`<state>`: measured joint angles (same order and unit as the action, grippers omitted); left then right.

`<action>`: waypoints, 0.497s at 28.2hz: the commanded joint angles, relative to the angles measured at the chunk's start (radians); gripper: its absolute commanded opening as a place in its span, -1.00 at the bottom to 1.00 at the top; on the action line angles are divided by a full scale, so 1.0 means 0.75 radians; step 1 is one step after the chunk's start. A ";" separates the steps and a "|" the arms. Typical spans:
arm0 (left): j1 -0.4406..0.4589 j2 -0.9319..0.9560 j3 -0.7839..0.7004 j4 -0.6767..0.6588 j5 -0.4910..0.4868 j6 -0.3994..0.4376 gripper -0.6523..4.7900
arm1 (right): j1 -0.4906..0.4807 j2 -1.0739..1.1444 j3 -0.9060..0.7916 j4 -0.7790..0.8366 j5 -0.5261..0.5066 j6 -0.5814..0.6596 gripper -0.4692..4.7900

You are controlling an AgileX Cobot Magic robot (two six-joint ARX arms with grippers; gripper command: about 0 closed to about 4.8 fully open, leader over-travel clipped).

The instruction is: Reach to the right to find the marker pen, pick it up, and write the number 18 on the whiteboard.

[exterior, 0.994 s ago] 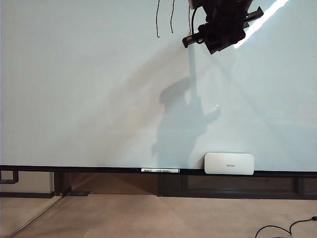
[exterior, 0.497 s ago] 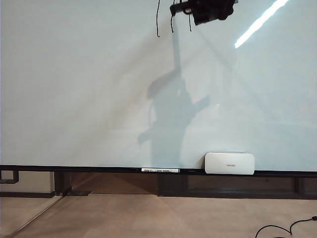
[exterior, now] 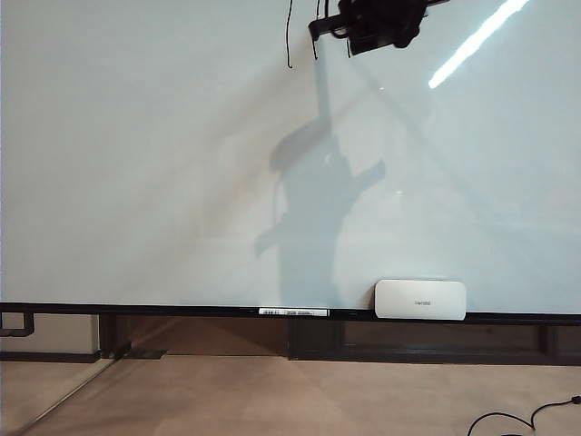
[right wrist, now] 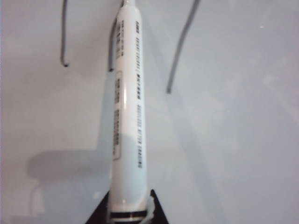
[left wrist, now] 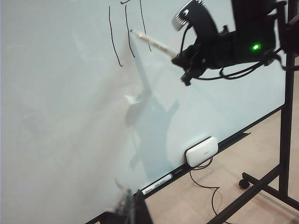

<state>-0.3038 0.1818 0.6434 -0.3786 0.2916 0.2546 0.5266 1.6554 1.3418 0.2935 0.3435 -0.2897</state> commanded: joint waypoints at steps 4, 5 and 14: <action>-0.002 0.001 0.004 0.025 0.000 0.005 -0.78 | 0.004 -0.002 0.015 0.012 0.009 0.002 -0.83; -0.002 0.001 0.004 0.024 0.000 0.005 -0.78 | 0.004 -0.002 0.015 0.013 0.015 0.001 -0.83; -0.002 0.001 0.004 0.025 0.000 0.006 -0.78 | 0.003 -0.002 0.015 0.008 0.096 -0.003 -0.83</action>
<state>-0.3038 0.1822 0.6434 -0.3779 0.2916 0.2546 0.5278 1.6604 1.3472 0.2871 0.3874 -0.2897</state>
